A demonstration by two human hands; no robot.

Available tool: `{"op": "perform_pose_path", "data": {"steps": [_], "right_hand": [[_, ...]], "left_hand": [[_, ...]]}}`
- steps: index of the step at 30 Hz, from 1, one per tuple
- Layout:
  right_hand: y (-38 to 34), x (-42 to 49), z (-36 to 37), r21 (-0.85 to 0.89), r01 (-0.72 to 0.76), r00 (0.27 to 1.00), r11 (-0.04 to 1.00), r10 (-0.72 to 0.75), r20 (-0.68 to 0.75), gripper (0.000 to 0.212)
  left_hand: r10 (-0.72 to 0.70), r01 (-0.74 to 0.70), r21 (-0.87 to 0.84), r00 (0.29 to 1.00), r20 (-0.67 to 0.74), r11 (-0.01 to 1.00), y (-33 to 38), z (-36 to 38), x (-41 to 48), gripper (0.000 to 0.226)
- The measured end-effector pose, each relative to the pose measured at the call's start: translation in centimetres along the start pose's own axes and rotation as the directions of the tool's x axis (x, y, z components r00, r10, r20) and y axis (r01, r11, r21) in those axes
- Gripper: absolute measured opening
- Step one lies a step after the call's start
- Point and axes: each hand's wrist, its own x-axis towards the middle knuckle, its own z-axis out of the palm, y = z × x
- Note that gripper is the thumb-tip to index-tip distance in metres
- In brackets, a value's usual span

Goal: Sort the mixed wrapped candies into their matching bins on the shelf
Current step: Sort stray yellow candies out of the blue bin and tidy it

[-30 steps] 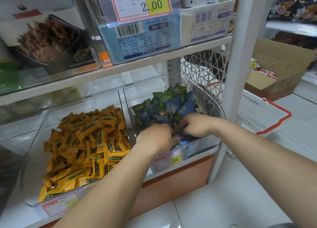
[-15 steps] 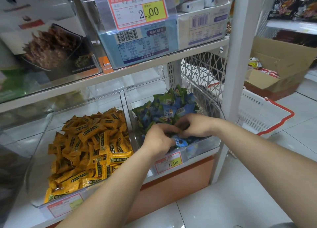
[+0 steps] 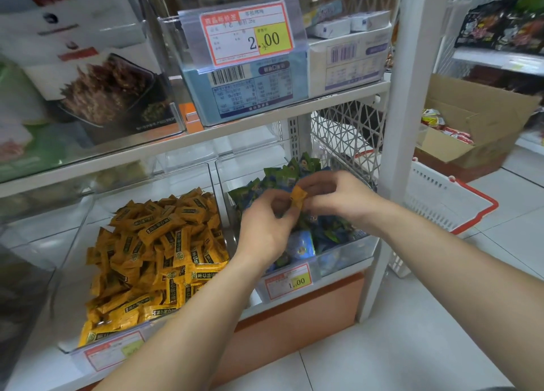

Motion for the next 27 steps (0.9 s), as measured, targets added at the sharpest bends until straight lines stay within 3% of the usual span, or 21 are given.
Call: {"op": "perform_pose_path", "data": {"steps": [2,4,7,9,12,14,16,19,22,25,27], "right_hand": [[-0.2,0.1,0.2,0.139,0.005,1.000,0.990,-0.005,-0.004,0.031],[-0.3,0.3,0.4,0.139,0.028,0.999,0.990,-0.023,-0.042,0.031],[0.1,0.8,0.6,-0.171,0.061,0.993,0.983,-0.077,-0.090,0.024],[0.6,1.0,1.0,-0.351,0.066,0.994,0.934,-0.094,-0.063,0.026],[1.3,1.5,1.9,-0.547,0.081,0.988,0.833,-0.139,-0.066,0.031],[1.5,2.1,2.6,-0.625,0.113,0.977,0.773,-0.202,-0.074,0.028],[1.5,3.2,3.4,-0.700,0.143,0.974,0.699,-0.223,-0.024,0.031],[1.0,5.0,4.7,-0.793,0.195,0.979,0.577,-0.163,0.122,0.047],[0.3,7.0,6.7,-0.818,0.351,0.936,0.456,-0.151,0.318,0.054],[0.5,8.8,8.6,-0.796,0.341,0.914,0.499,0.022,0.405,0.063],[1.4,9.4,9.2,-0.848,0.359,0.894,0.390,0.116,0.432,0.068]], "left_hand": [[0.014,-0.014,-0.001,0.999,-0.039,1.000,0.8,-1.0,0.1,0.009],[0.075,-0.073,0.037,0.996,-0.055,0.997,1.7,-2.8,0.1,0.008],[0.162,-0.132,0.275,0.983,-0.088,0.952,1.8,-7.1,-0.2,0.011],[0.132,-0.053,0.491,0.983,-0.127,0.870,0.5,-10.1,-0.4,0.021],[0.017,0.121,0.638,0.978,-0.206,0.760,-1.8,-13.4,-0.5,0.032],[-0.027,0.169,0.646,0.974,-0.223,0.745,-2.8,-14.1,-0.3,0.048],[0.039,0.073,0.612,0.985,-0.167,0.788,-3.2,-13.7,-0.3,0.052],[0.126,-0.106,0.556,0.992,0.002,0.825,-3.5,-11.6,-0.4,0.053],[0.121,-0.166,0.548,0.986,0.118,0.820,-4.3,-10.2,-0.1,0.053],[0.115,-0.165,0.512,0.985,0.129,0.843,-5.2,-10.3,0.4,0.061],[0.098,-0.143,0.476,0.988,0.119,0.868,-5.5,-10.7,0.6,0.069]]}}
